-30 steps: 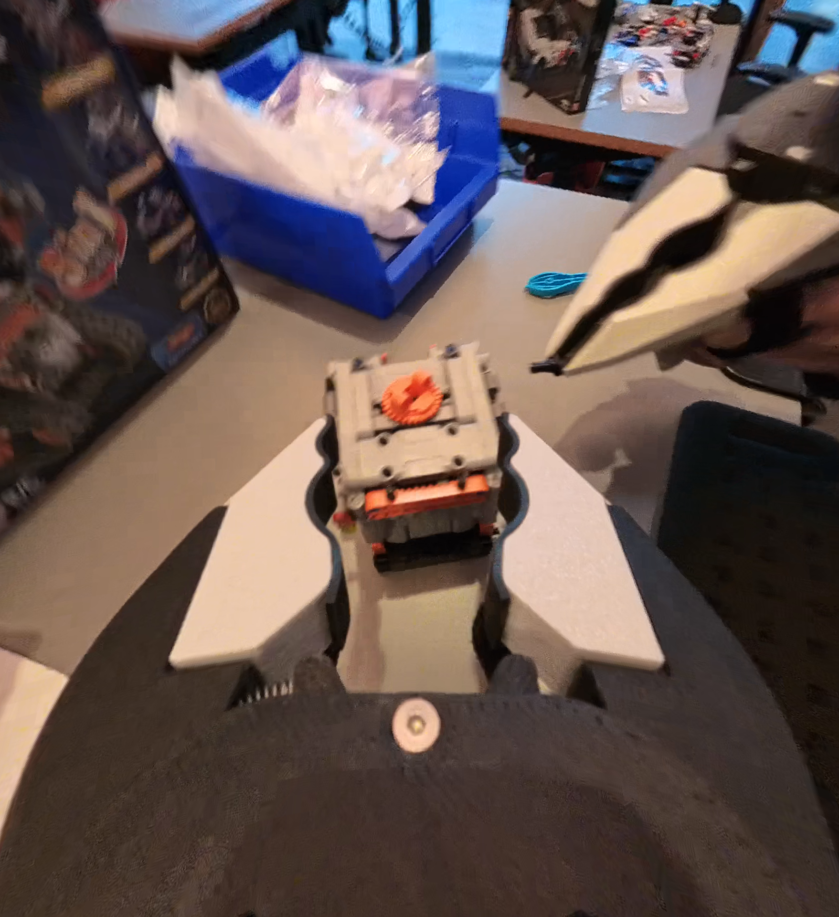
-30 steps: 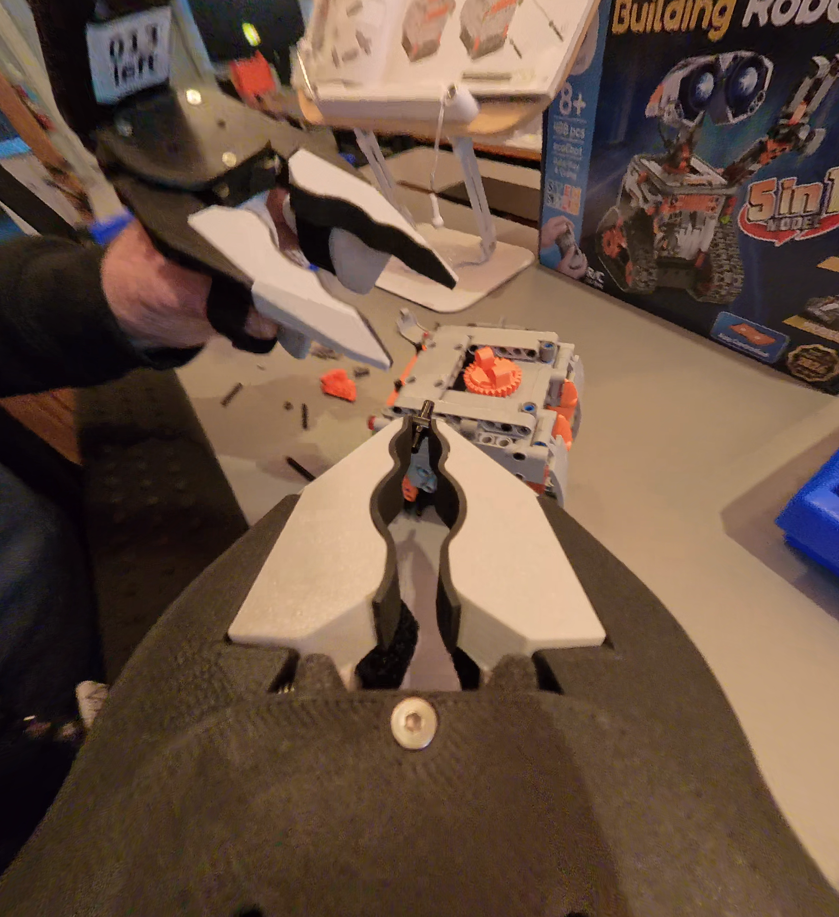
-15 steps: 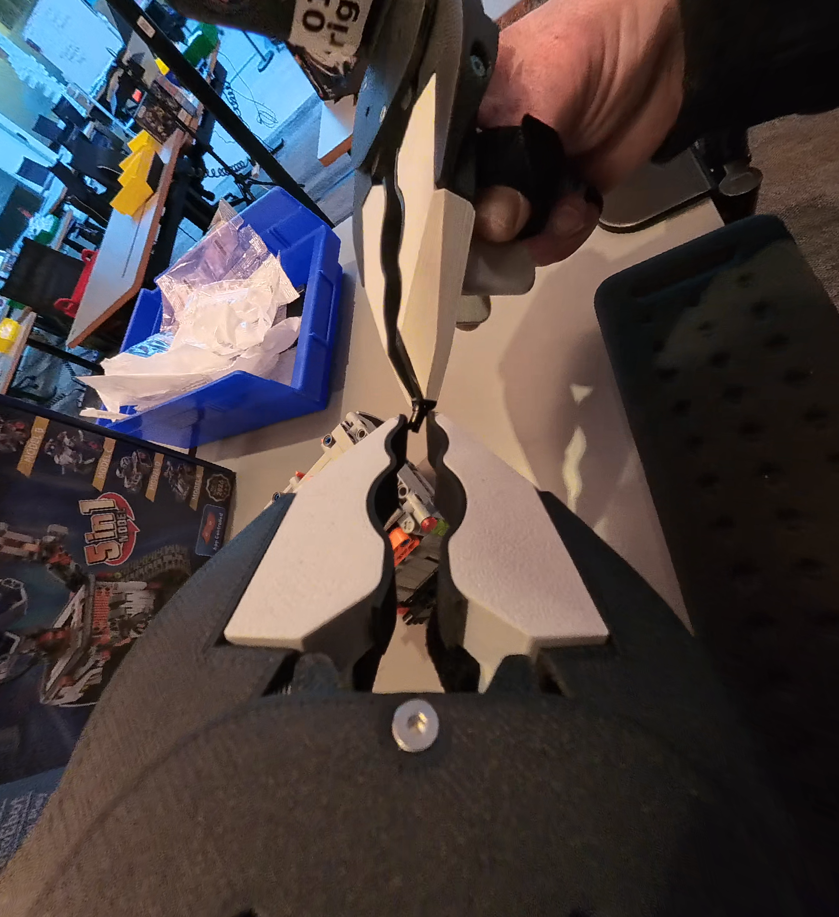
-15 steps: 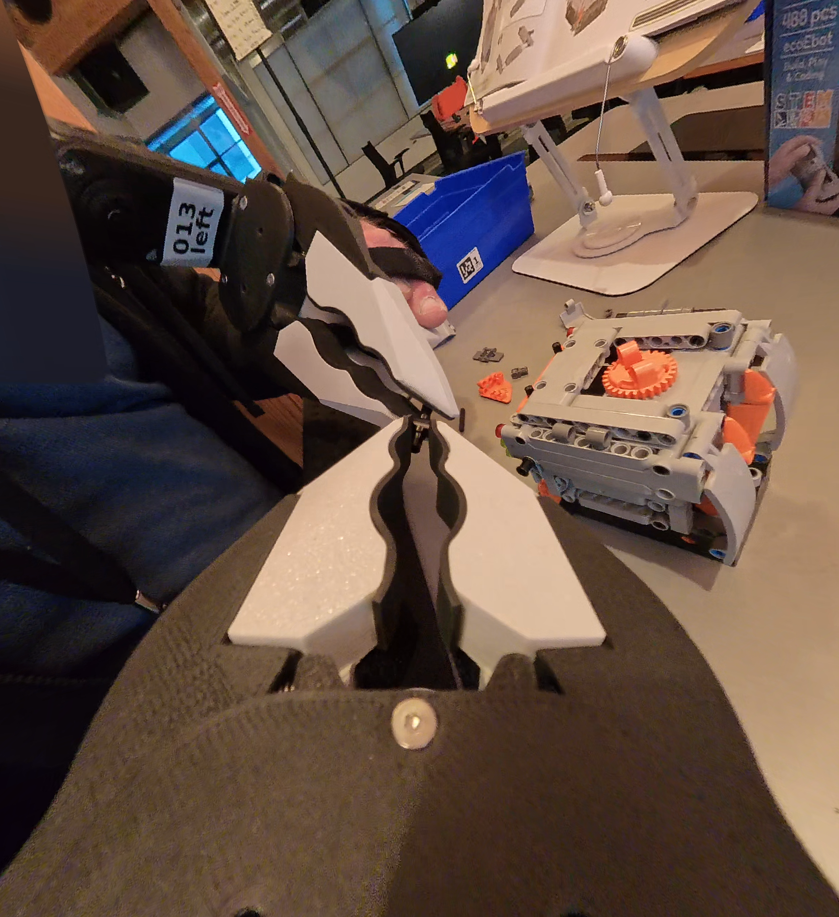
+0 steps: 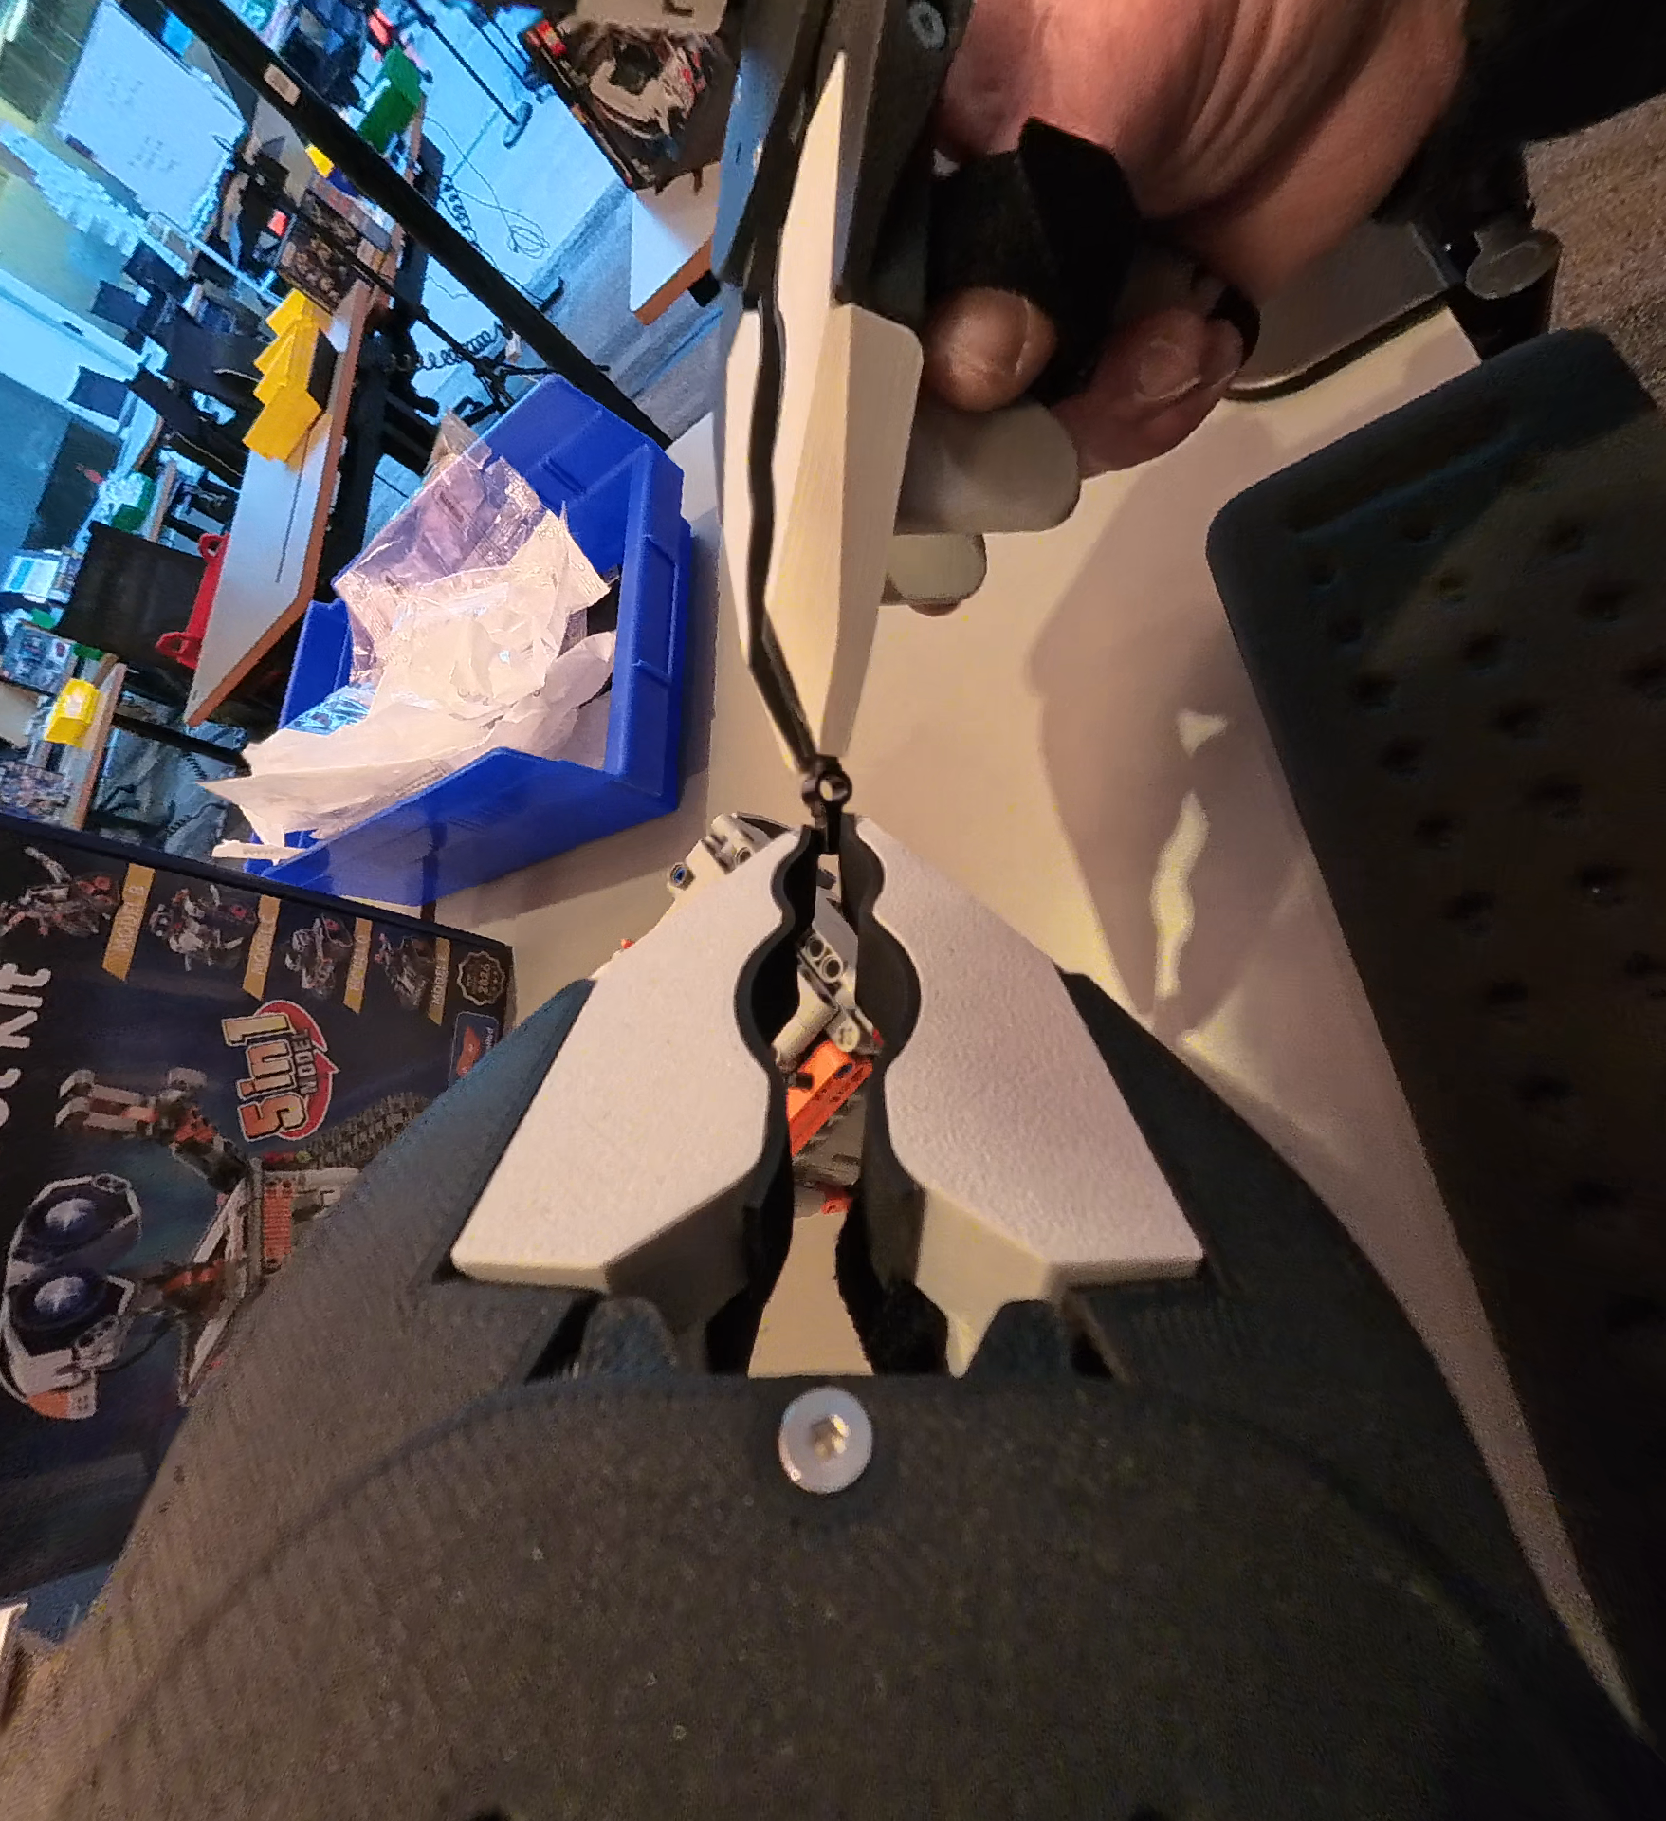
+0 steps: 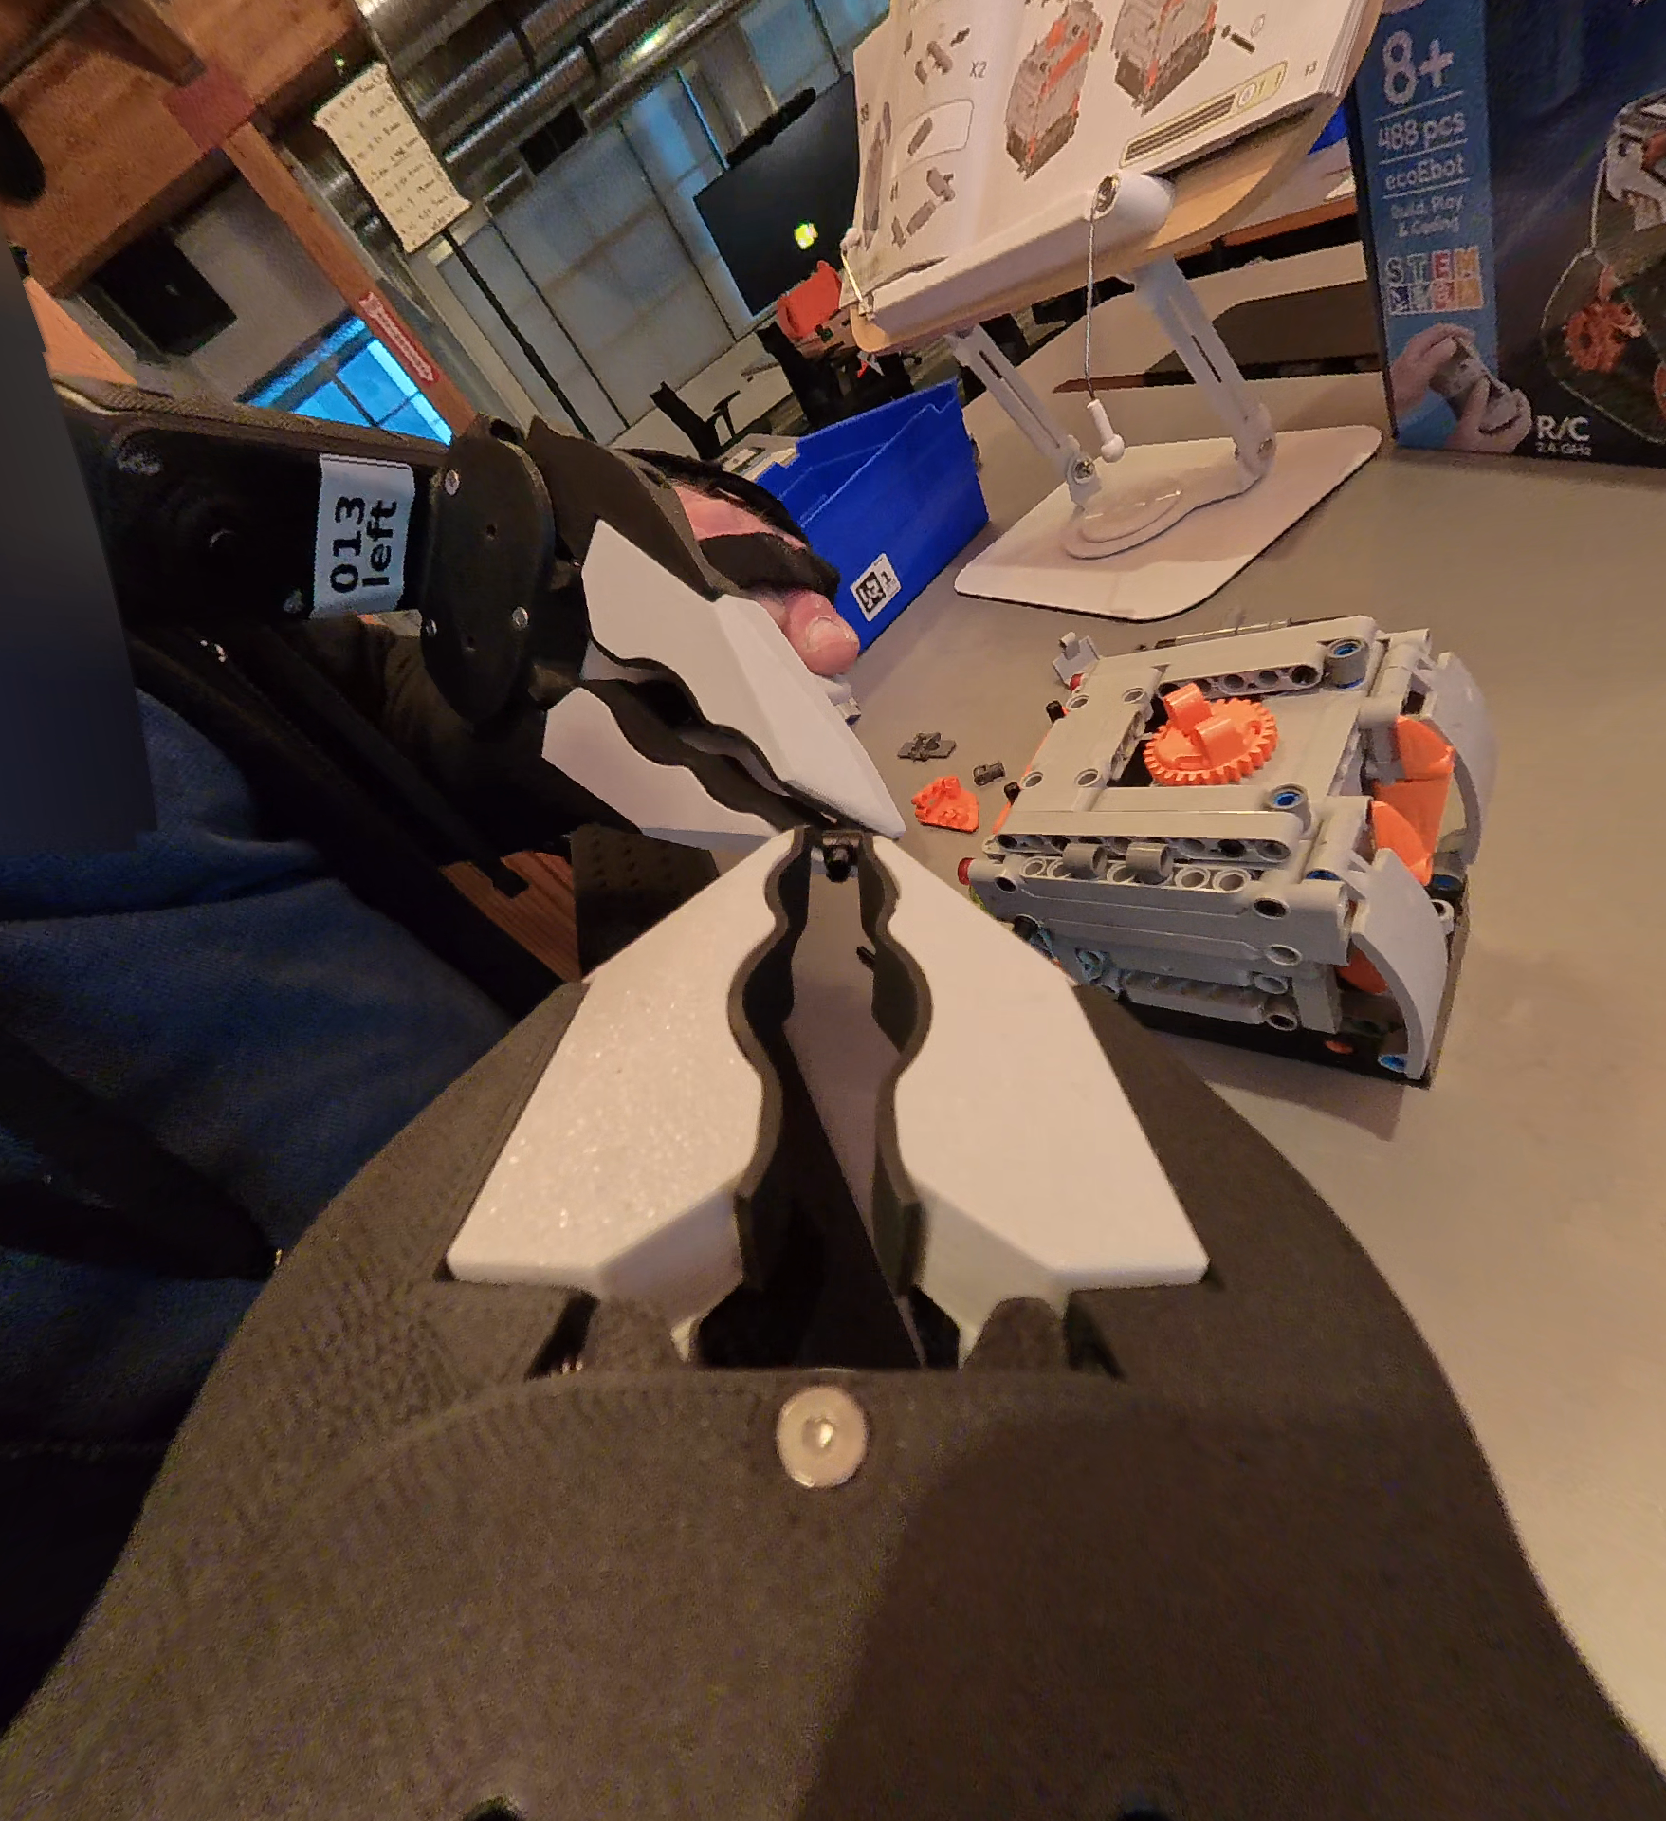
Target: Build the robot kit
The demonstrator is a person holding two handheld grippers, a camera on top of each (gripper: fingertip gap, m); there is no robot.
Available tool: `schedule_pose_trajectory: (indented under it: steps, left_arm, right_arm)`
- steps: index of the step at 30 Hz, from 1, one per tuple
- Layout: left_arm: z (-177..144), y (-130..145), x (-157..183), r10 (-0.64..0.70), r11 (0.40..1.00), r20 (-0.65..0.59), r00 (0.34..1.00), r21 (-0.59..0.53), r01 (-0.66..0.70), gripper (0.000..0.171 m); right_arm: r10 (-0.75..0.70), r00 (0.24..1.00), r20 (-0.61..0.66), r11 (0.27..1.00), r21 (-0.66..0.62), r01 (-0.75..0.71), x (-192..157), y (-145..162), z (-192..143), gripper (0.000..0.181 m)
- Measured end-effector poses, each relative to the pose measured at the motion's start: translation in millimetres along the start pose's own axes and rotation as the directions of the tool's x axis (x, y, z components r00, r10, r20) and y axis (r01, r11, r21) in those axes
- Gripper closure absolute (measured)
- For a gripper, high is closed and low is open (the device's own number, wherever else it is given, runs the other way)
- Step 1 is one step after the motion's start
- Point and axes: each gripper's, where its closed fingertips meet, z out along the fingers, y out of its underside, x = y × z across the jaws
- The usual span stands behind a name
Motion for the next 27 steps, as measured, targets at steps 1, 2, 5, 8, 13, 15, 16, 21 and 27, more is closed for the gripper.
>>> schedule_pose_trajectory:
  steps: [1,2,5,8,13,15,16,21,27]
  left_arm:
    - [0.8,0.4,0.9,0.012,1.000,-0.001,1.000,-0.006,-0.012,0.171]
    - [1.1,-0.1,1.4,0.022,1.000,0.001,1.000,-0.007,-0.022,0.171]
    - [2.8,1.1,2.1,0.022,1.000,-0.002,1.000,-0.013,-0.022,0.170]
    - [2.8,-0.4,0.5,0.023,1.000,0.003,1.000,-0.010,-0.023,0.171]
    - [4.3,1.1,2.2,0.036,0.999,-0.009,0.999,-0.018,-0.036,0.170]
    - [4.3,1.0,2.9,0.031,0.999,-0.010,0.999,-0.014,-0.031,0.171]
    - [4.3,0.9,2.8,0.030,0.999,-0.009,1.000,-0.013,-0.030,0.170]
    - [3.9,-0.3,1.4,0.056,0.998,0.007,0.998,-0.012,-0.056,0.171]
    - [3.3,-2.3,1.2,0.070,0.998,0.011,0.997,-0.008,-0.070,0.171]
  right_arm:
    - [-0.001,1.000,-0.011,1.000,-0.008,0.001,0.9,0.8,-0.6,0.177]
    - [-0.003,1.000,-0.021,1.000,-0.017,0.002,1.7,2.0,-0.4,0.180]
    - [-0.005,0.999,-0.042,1.000,-0.027,0.004,3.4,2.6,-1.7,0.180]
    - [-0.011,0.999,-0.053,0.999,-0.036,0.009,3.5,4.2,-3.0,0.176]
    - [-0.022,0.998,-0.066,0.999,-0.044,0.019,3.4,5.4,-1.6,0.180]
    - [-0.024,0.997,-0.067,0.999,-0.046,0.021,3.1,5.6,-1.7,0.180]
    - [-0.024,0.997,-0.067,0.999,-0.043,0.021,3.0,5.4,-2.0,0.180]
    - [-0.068,0.994,-0.085,0.997,-0.034,0.066,-0.8,5.6,-5.7,0.172]
    - [-0.085,0.991,-0.102,0.996,-0.037,0.082,-1.0,5.6,-6.5,0.173]
